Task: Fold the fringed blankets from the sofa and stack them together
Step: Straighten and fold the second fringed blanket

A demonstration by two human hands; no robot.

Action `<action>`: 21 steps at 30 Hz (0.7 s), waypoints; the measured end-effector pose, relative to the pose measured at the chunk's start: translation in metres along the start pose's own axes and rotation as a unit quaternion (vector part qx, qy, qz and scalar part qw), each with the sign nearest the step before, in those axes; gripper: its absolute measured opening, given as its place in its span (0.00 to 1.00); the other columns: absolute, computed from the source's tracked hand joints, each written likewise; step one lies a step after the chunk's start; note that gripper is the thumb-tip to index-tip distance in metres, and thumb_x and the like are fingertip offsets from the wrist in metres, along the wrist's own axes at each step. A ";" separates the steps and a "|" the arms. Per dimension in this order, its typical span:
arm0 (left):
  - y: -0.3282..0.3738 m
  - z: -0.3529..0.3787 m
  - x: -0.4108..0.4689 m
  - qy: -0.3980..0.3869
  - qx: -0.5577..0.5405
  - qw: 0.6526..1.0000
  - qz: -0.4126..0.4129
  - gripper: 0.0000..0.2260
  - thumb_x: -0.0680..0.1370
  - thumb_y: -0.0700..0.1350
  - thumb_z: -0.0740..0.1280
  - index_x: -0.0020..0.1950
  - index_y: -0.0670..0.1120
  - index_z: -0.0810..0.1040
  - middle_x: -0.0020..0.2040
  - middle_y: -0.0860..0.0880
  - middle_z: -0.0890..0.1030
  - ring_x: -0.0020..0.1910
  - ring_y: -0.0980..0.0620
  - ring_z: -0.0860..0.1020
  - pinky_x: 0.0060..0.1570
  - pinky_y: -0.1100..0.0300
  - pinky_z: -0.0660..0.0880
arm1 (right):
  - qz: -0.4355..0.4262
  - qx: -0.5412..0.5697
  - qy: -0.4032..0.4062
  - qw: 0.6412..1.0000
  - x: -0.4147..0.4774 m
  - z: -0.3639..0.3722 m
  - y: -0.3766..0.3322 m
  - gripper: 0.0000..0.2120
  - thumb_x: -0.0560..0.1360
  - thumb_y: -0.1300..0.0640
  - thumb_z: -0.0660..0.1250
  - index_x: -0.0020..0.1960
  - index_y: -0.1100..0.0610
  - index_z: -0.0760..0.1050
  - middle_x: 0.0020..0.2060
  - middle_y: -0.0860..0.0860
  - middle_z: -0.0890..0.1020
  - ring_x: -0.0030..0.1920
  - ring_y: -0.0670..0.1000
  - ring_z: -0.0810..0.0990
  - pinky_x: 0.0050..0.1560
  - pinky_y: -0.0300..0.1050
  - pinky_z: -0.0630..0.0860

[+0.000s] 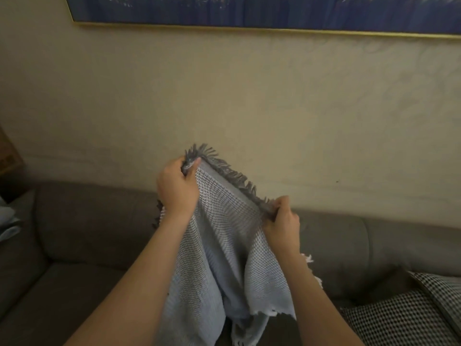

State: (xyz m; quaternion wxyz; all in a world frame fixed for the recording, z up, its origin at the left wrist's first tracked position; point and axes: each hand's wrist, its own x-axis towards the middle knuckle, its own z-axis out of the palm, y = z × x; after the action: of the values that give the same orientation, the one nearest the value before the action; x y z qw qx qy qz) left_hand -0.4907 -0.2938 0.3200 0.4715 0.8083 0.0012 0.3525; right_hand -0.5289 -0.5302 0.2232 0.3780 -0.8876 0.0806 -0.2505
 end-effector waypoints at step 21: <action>0.012 0.013 -0.003 0.014 0.008 1.000 0.015 0.14 0.82 0.52 0.71 0.39 0.51 0.75 0.30 0.54 0.72 0.28 0.59 0.66 0.30 0.62 0.58 | 0.025 -0.026 -0.364 0.931 -0.046 0.024 0.037 0.18 0.74 0.54 0.73 0.38 0.56 0.64 0.34 0.51 0.69 0.33 0.49 0.66 0.31 0.41 0.62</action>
State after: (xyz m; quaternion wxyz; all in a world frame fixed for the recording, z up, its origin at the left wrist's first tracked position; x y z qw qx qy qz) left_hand -0.4897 -0.3114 0.3231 0.4595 0.8073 -0.0014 0.3704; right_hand -0.5541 -0.5254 0.1652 0.3644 -0.9251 -0.0341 0.1011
